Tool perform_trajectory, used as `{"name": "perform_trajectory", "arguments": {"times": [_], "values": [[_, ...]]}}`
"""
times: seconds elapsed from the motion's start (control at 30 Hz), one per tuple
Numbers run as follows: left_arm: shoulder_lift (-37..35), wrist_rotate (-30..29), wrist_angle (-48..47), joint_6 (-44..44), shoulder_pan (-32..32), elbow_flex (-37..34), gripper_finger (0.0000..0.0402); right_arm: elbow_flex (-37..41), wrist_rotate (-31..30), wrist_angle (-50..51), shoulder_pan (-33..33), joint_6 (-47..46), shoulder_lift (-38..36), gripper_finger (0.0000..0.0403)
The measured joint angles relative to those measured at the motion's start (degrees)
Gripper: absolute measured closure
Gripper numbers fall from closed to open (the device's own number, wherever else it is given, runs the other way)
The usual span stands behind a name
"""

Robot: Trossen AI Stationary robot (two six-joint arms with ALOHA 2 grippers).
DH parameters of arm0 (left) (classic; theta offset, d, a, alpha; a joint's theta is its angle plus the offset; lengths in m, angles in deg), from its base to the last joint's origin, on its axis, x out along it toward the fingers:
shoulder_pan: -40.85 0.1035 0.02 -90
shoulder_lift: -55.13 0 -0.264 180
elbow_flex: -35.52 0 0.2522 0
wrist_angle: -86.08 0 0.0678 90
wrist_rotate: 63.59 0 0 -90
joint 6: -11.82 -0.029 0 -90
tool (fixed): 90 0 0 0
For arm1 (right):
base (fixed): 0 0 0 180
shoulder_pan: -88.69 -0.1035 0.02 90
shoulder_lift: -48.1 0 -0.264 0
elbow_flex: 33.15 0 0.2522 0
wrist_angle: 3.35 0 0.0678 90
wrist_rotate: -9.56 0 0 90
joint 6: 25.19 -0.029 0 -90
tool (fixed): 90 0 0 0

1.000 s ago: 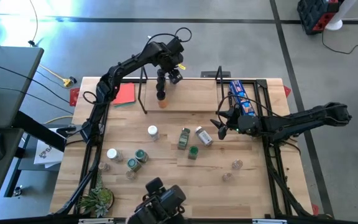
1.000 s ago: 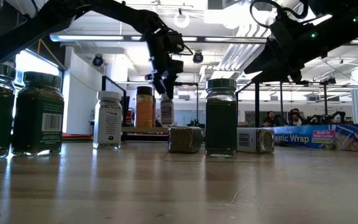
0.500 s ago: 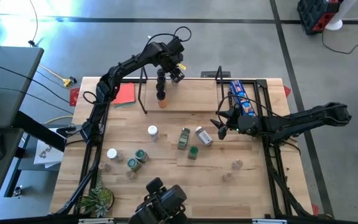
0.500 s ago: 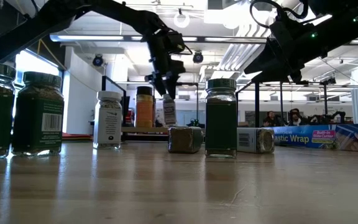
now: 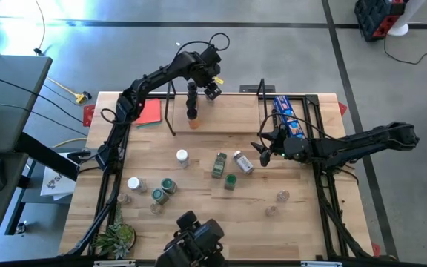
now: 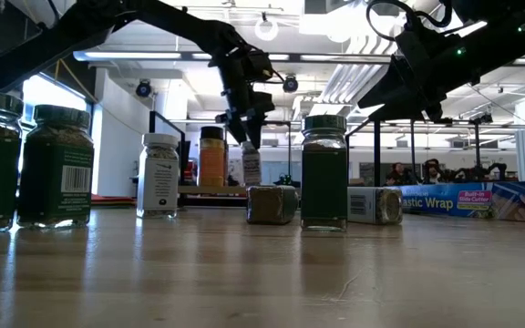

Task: Shelf spices
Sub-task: Put the white seasoning bottle on the shelf

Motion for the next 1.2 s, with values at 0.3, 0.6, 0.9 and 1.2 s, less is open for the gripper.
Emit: {"name": "perform_trajectory", "arguments": {"times": [0.3, 0.6, 0.9, 1.2], "values": [[0.00, 0.20, 0.05, 0.10, 0.02, 0.00, 0.0182, -0.02, 0.00, 0.02, 0.00, 0.00, 0.00, 0.0156], [0.00, 0.22, 0.07, 0.46, 0.04, 0.00, 0.0180, -0.02, 0.00, 0.04, 0.00, 0.00, 0.00, 0.0156], [0.05, 0.33, 0.10, 0.43, 0.15, 0.00, 0.0137, -0.02, 0.00, 0.04, 0.00, 0.00, 0.00, 0.0156], [0.02, 0.09, 0.07, 0.39, 0.15, 0.00, 0.0128, -0.02, 0.00, 0.04, 0.00, 0.01, 0.00, 0.0156]]}}
